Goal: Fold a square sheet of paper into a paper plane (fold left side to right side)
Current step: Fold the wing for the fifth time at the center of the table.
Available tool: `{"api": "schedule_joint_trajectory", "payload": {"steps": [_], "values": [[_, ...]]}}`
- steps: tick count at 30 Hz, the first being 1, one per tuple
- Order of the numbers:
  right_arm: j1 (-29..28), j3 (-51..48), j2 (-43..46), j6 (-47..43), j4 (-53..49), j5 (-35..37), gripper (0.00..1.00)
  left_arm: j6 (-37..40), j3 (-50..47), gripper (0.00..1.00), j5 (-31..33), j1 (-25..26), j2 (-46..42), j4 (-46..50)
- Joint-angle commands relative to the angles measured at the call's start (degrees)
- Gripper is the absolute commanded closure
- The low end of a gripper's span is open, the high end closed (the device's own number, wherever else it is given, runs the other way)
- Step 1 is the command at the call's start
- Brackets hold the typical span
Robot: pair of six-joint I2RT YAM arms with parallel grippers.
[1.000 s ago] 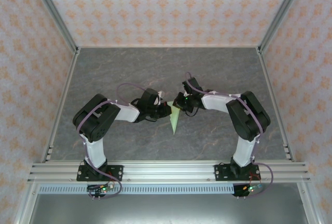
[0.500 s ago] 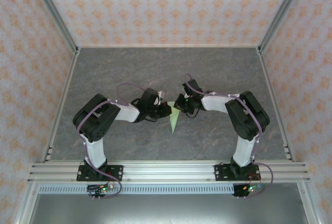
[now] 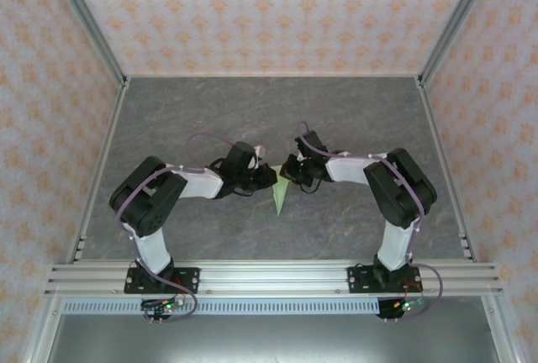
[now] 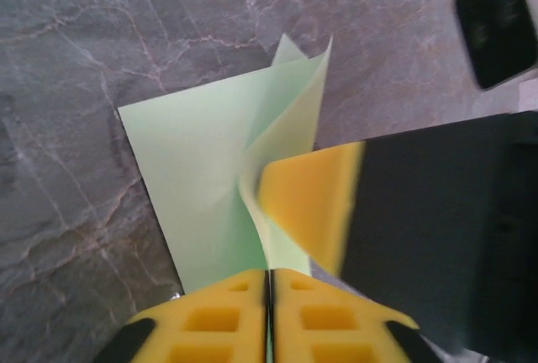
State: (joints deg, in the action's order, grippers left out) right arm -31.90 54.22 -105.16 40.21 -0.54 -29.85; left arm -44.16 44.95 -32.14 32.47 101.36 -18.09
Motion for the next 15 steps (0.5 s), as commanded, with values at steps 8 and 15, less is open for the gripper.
{"api": "schedule_joint_trajectory", "payload": {"steps": [8, 15], "values": [[0.44, -1.84, -3.32, -2.04, -7.31, 5.76, 0.87, 3.82, -5.10, 0.62, 1.38, -0.39, -14.54, 7.89], [0.44, -1.75, -3.22, -1.97, -6.89, 5.47, 0.88, -0.29, -7.82, 0.62, -3.78, 5.58, -15.43, 0.81]]}}
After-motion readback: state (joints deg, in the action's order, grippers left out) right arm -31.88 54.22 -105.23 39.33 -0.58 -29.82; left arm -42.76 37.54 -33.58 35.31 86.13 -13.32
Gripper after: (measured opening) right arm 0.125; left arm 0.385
